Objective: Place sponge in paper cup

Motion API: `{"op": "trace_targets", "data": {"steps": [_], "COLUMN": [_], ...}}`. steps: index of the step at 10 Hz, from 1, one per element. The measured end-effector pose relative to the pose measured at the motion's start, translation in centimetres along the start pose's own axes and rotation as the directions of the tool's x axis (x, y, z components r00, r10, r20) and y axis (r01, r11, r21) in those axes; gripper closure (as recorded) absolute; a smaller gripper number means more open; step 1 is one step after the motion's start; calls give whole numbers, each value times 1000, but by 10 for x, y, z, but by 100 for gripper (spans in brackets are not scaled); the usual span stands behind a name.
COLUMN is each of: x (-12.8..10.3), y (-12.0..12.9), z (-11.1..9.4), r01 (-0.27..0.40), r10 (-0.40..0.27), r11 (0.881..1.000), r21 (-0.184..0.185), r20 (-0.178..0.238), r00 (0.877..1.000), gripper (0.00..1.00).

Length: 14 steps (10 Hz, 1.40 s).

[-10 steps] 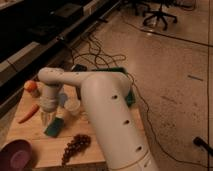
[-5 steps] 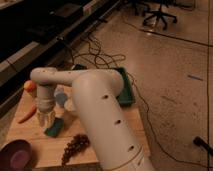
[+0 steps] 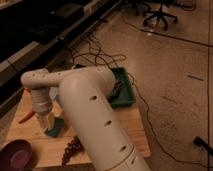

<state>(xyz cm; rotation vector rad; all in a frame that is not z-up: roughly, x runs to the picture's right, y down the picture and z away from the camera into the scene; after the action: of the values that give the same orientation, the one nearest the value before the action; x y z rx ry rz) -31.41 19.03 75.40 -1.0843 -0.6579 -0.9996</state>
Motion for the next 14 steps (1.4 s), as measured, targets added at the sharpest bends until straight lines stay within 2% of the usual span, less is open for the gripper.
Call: {"op": "trace_targets", "data": {"steps": [3,4,6,8,11,13,14], "x": [3,4,5,7,13,13,20], "y": [8,11,9,9,4,-5,-8], "z": [4,6,11,13,15,22,27], "r01": [-35,-40,-28,-7,63,102,120], "r10": [38,52,53,50,6,-22,-34], "r11": [998,995,989,982,960,951,945], "r21": [52,95,146,188,271,293,305], "r20": [-64,-118,-174,-226,-245,-263,-272], "r00": [997,992,983,973,969,965,962], "gripper": [52,40,23,20,20,20,20]}}
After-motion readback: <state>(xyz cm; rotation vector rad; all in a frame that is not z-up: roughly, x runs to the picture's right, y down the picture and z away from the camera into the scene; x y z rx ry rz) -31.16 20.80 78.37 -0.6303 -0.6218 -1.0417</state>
